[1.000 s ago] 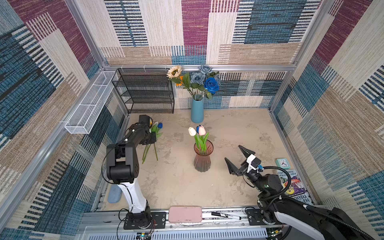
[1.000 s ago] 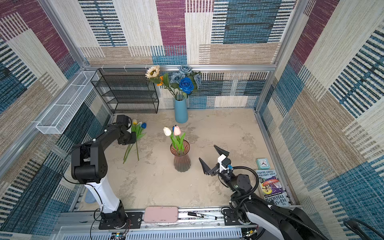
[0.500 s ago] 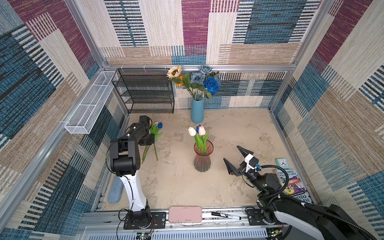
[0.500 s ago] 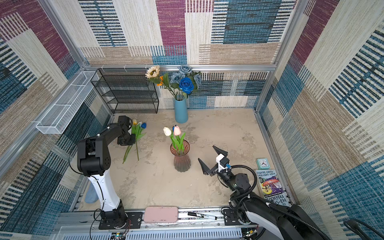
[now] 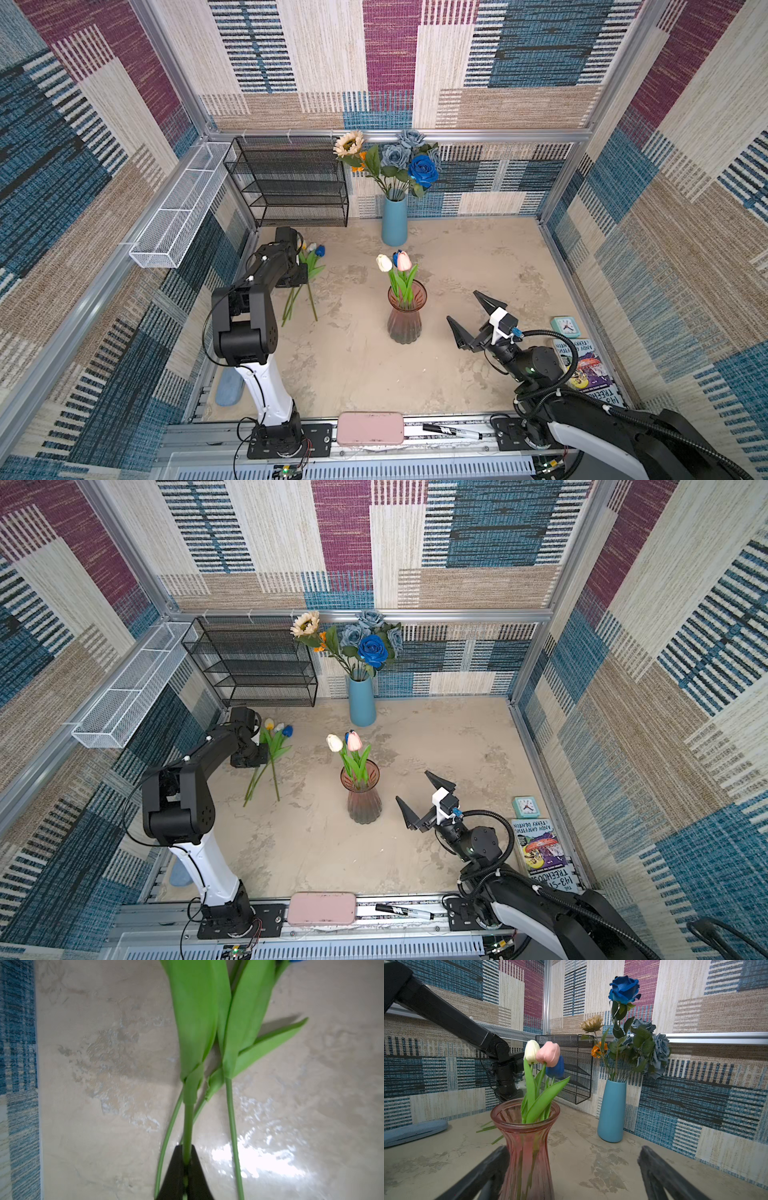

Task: Arrange the flowers into the vase
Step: 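Lift the white tulip upright and carry it over the pink vase with the left gripper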

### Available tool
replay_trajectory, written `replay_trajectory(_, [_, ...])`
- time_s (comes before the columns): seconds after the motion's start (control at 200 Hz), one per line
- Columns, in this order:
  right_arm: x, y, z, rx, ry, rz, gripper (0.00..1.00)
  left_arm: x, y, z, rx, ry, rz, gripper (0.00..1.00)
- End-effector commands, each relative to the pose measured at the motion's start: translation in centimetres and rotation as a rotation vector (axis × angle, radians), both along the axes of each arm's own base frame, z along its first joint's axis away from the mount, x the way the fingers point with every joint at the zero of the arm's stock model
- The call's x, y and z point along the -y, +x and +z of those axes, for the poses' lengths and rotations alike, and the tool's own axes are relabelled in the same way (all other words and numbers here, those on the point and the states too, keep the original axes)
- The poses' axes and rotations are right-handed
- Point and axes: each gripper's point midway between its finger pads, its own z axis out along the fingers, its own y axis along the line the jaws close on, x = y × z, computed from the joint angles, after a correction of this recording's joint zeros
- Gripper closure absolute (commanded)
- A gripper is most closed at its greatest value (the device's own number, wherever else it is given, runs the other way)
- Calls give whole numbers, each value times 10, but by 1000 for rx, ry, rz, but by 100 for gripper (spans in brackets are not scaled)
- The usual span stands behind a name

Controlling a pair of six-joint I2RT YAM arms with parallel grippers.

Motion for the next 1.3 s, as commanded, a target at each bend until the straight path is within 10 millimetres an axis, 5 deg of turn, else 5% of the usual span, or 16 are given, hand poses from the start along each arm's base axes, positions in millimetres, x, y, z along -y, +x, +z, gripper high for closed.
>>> replay_trajectory(0.0, [1,-3,10,28,26,7,0,13,-12,8,14,-64,23,92])
replay_trajectory(0.19, [1,-3,11,31,28,6,0,30,-26,38,155,-116,44,99])
replay_trajectory(0.436, [1,-4,12,33,30,13,0,60,-44,125,507,-221,8,100])
replay_trajectory(0.716, [0,-4,11,32,28,15,0,148,-78,228,959,-467,-361,100])
replay_trajectory(0.916, [0,-5,11,36,25,15,0,204,-114,267,1202,-553,-638,100])
replay_trajectory(1.292, [1,-5,11,37,24,14,0,249,-187,330,1509,-678,-947,100])
